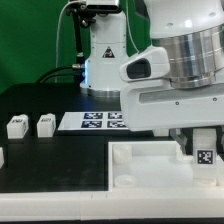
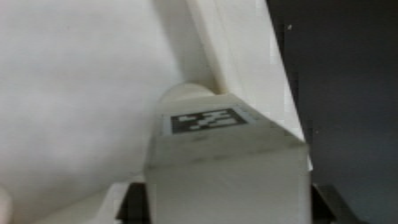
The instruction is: Assemble one leg
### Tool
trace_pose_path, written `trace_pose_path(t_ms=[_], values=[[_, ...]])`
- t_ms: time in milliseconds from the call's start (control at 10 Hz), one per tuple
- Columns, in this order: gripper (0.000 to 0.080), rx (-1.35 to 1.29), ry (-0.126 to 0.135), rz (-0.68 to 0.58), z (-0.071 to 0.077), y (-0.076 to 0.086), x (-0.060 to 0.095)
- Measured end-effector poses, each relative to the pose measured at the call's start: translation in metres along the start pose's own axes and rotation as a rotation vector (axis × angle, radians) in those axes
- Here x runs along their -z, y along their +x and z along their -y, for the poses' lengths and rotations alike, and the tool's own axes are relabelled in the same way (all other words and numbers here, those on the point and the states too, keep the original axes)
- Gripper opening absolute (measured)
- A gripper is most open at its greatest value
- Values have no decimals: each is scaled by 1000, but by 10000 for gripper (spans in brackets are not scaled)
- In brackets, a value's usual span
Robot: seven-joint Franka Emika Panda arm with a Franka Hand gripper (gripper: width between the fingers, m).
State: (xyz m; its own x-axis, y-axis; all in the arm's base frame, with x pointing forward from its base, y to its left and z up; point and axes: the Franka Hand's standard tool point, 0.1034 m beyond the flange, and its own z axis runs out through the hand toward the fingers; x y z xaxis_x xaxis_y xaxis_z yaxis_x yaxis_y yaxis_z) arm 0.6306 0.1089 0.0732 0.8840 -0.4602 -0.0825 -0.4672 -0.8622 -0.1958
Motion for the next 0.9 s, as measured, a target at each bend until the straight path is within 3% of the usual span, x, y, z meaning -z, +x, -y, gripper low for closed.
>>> trace_pose_path(t_ms=[300,500,700,900], values=[[301,-427,17,9,-2,0,-1],[301,-761,60,29,-4,0,-2],[301,-992,81,57,-5,0,-2],[301,-979,79,56,-6,0,-2]])
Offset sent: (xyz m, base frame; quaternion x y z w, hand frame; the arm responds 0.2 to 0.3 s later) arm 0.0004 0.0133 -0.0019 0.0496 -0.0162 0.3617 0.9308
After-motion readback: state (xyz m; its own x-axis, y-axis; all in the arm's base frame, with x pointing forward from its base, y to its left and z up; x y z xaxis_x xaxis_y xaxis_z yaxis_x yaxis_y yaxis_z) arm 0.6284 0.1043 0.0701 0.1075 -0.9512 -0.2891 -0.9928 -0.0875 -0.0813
